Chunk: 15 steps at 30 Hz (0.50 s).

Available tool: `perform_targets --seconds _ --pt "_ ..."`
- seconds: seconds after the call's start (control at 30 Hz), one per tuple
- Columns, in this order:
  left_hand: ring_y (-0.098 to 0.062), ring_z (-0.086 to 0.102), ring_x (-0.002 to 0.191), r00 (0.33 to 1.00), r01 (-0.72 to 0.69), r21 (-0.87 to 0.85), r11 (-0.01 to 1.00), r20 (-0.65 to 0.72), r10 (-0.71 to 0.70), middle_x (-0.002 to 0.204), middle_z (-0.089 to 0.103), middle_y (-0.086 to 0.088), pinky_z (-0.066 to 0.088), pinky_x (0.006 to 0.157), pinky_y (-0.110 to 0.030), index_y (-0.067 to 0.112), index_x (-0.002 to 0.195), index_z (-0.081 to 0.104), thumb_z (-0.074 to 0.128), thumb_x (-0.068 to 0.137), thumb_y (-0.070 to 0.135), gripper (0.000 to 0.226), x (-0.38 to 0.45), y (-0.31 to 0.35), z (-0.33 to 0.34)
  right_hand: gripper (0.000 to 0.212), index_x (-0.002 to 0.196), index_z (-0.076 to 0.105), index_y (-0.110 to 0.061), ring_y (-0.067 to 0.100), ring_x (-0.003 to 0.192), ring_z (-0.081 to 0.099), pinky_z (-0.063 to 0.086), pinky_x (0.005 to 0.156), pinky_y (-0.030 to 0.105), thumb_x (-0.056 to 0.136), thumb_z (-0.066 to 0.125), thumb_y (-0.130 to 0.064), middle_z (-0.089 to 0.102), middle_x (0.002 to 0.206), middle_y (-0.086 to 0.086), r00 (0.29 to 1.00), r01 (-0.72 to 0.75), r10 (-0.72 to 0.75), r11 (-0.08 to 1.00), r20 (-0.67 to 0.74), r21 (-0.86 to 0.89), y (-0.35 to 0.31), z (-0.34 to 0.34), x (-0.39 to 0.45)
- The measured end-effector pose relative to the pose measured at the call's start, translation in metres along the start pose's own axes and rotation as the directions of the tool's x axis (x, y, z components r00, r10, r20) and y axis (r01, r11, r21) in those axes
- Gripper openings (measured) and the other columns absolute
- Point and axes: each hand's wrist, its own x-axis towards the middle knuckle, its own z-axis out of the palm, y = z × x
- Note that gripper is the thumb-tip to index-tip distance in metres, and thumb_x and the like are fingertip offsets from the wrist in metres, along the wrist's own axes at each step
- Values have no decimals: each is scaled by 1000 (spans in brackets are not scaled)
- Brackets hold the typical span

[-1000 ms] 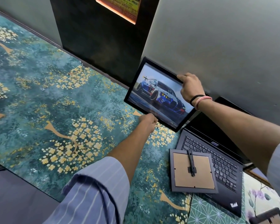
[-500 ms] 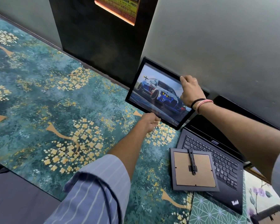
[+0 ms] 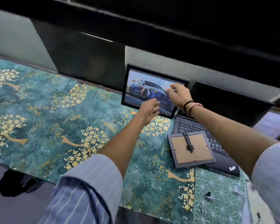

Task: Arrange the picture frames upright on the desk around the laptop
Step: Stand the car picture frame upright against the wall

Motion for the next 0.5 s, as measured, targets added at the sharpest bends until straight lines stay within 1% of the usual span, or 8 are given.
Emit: perform_targets --seconds 0.07,0.13,0.17,0.23,0.27,0.33,0.4,0.5 --pt "-29 57 131 999 -42 65 997 24 40 144 57 -11 52 103 -42 9 148 50 57 102 13 47 -20 9 14 38 104 71 -3 28 101 66 48 88 32 97 51 -34 73 107 12 996 -79 83 987 -22 141 7 -9 -20" --pt "-30 60 127 997 -73 108 991 39 69 139 61 -11 54 94 -40 12 139 59 58 102 16 37 -41 13 31 46 87 69 -1 26 88 64 51 86 40 96 50 -42 70 89 8 985 -151 168 945 -35 291 20 -22 -40" --pt "-30 62 125 996 -83 125 989 45 78 137 63 -11 55 93 -40 15 133 62 59 101 18 31 -48 12 37 53 83 66 0 27 84 63 55 87 47 93 49 -49 66 83 7 979 -181 203 918 -27 352 28 -27 -49" --pt "-27 65 119 995 -90 176 980 63 80 130 66 -9 55 95 -41 19 123 65 60 101 21 23 -66 3 58 66 85 62 3 37 89 68 56 86 57 84 47 -61 62 80 7 965 -233 262 863 -3 449 55 -40 -68" --pt "-25 65 113 994 -96 201 975 68 84 124 68 -8 54 95 -41 19 123 65 60 101 22 23 -73 -2 67 66 85 62 2 38 92 69 57 84 58 82 48 -63 63 82 7 960 -252 279 834 20 491 66 -46 -78" --pt "-22 64 103 992 -113 258 960 90 93 111 67 -4 53 90 -39 18 125 65 60 100 25 27 -86 -17 92 58 86 66 -4 29 88 68 59 84 57 85 50 -60 65 87 5 942 -297 332 780 37 551 90 -63 -101" --pt "-23 65 104 990 -120 308 944 104 93 108 67 -3 53 94 -41 17 121 66 60 99 26 25 -93 -33 116 55 96 67 -2 22 85 63 58 83 55 91 50 -55 65 90 6 933 -312 358 743 43 591 115 -79 -120" --pt "-25 66 110 988 -131 371 919 126 90 111 69 -4 52 99 -43 16 116 67 62 98 28 22 -102 -63 164 61 106 64 6 25 83 59 57 79 50 96 47 -52 62 89 8 923 -312 383 727 15 612 168 -109 -146"
